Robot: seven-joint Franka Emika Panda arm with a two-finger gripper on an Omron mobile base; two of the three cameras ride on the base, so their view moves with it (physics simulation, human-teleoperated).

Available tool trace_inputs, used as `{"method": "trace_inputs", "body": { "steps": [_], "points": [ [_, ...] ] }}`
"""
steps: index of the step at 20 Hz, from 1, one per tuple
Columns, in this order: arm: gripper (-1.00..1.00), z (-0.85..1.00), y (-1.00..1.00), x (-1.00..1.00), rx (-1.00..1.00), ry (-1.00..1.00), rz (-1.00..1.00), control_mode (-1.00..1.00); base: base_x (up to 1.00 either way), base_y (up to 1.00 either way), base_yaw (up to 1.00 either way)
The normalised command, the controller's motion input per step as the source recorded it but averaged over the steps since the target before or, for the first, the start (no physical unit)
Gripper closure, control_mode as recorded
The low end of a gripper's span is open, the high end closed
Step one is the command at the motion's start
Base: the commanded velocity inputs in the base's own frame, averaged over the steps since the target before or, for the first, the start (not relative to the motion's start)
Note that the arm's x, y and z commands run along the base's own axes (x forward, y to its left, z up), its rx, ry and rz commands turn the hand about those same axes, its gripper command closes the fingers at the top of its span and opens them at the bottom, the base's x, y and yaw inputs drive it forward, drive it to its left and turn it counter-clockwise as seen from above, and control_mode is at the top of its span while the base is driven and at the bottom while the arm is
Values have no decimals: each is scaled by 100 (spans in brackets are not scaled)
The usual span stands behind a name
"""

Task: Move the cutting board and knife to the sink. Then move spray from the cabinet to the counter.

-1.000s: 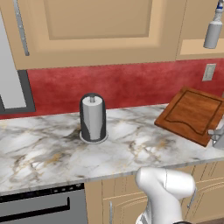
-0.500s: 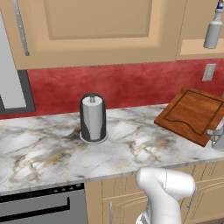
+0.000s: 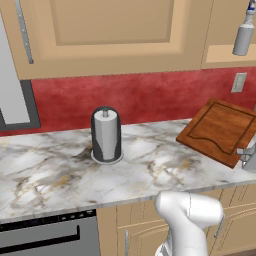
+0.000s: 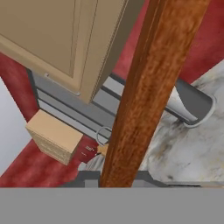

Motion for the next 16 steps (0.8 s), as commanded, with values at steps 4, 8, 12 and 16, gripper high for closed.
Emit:
{"method": "trace_inputs", "body": {
  "steps": [4,8,12,16],
  "points": [
    [100,0,8,-31,0,0,1,-100,0,0,0],
    [100,-3,10,-16,0,0,3,100,-49,34,10],
    [100,0,0,0,0,0,0,100,-17,78,12],
    [100,0,0,0,0,0,0,100,0,100,11]
  ]
}}
